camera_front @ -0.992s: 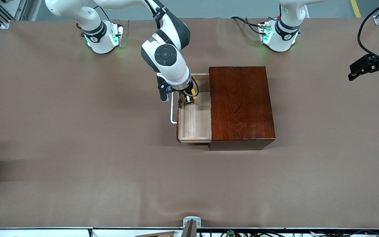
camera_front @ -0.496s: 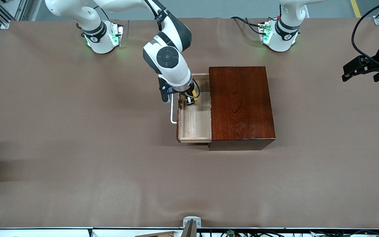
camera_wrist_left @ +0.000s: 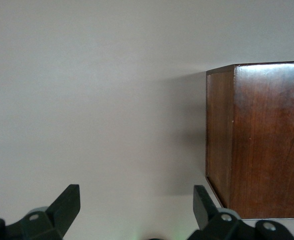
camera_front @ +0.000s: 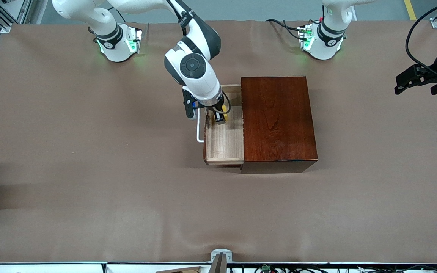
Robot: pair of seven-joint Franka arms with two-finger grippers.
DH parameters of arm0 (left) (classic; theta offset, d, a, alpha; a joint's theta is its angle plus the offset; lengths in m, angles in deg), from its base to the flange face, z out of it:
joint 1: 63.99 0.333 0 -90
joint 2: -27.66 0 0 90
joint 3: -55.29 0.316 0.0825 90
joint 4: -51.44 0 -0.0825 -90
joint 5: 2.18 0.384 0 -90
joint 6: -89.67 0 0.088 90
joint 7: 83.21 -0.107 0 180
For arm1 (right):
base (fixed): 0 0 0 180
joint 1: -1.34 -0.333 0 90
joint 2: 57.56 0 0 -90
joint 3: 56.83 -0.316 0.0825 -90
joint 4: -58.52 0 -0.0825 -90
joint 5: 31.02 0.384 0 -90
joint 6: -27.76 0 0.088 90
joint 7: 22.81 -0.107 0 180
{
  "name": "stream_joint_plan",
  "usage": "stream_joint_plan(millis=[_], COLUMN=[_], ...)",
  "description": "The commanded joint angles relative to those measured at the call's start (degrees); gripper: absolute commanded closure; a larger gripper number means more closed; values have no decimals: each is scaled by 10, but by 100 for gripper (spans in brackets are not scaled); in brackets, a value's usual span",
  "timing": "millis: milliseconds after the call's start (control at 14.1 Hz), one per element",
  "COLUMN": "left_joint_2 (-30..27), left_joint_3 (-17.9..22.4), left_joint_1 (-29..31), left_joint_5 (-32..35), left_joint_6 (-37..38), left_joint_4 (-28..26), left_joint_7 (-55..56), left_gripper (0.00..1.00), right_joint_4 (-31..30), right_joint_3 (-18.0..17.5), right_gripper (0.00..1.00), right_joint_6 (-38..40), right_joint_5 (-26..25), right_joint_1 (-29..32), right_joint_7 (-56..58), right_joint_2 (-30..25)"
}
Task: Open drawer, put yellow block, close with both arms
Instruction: 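Lower the cube into the drawer and open the right gripper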
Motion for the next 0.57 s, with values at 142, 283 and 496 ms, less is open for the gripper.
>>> stream_joint_plan(millis=[142, 283, 496], left_joint_2=[12, 29, 74], left_joint_3=[-82, -130, -209], left_joint_1=[-2, -3, -21], left_joint_5=[-12, -10, -7], left_joint_6=[5, -5, -21], left_joint_4=[10, 11, 26], left_joint_7=[98, 159, 283], left_gripper=[0, 0, 0], right_joint_4=[111, 140, 156], right_joint_3=[5, 5, 4], right_gripper=[6, 0, 0], right_joint_6=[142, 181, 224], right_joint_5=[3, 0, -53], right_joint_1=[45, 62, 69], right_joint_7=[0, 3, 105], right_joint_2=[4, 4, -3])
